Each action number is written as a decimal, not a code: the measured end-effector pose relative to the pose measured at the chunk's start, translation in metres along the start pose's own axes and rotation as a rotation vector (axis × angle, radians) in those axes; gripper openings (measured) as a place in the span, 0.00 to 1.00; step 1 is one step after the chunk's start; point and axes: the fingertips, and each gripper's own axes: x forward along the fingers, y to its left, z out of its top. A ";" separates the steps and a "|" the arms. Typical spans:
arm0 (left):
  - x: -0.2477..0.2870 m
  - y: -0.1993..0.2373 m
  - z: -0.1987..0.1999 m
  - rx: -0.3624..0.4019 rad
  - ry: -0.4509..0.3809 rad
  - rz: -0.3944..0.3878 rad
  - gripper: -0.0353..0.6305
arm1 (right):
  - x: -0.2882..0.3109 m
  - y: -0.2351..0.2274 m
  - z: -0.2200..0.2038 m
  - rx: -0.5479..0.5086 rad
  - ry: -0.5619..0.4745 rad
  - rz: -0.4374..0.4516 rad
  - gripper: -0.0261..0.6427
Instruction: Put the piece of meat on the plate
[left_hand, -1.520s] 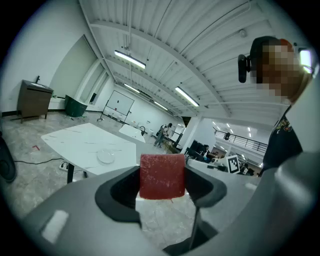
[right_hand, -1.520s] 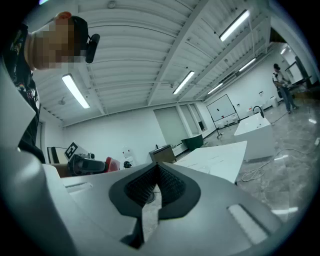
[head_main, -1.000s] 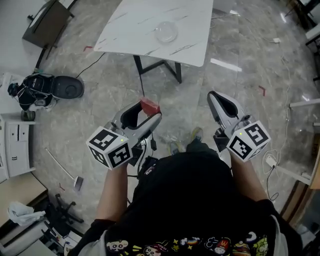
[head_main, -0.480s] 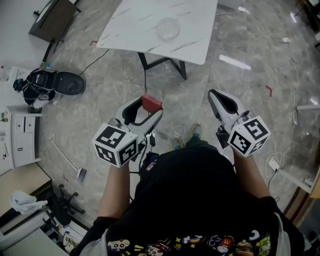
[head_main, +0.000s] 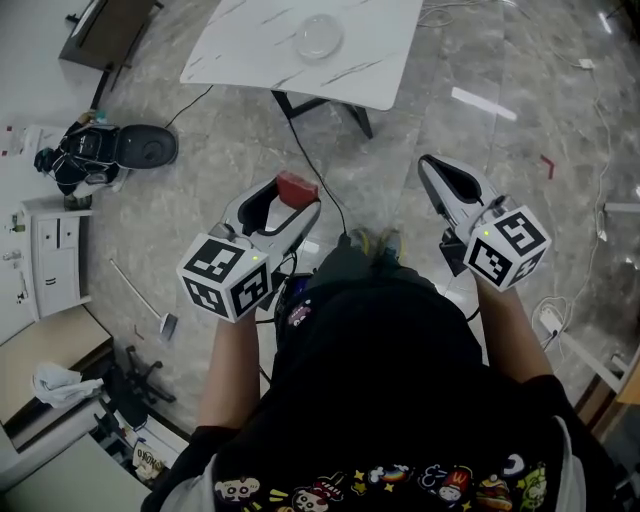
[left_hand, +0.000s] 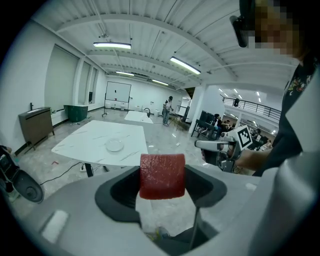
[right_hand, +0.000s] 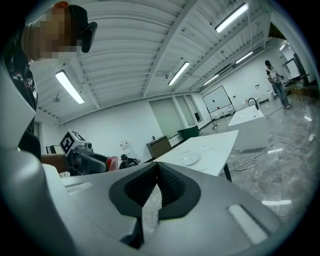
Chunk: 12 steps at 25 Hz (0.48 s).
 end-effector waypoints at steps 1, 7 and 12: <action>0.003 -0.002 0.000 -0.001 0.004 -0.002 0.64 | -0.002 -0.005 0.000 0.002 -0.001 -0.003 0.08; 0.020 -0.008 0.006 0.000 0.000 -0.011 0.64 | -0.008 -0.021 0.004 0.019 -0.011 -0.016 0.08; 0.021 -0.002 0.005 -0.002 -0.006 -0.001 0.64 | -0.003 -0.019 0.003 0.003 0.007 -0.009 0.08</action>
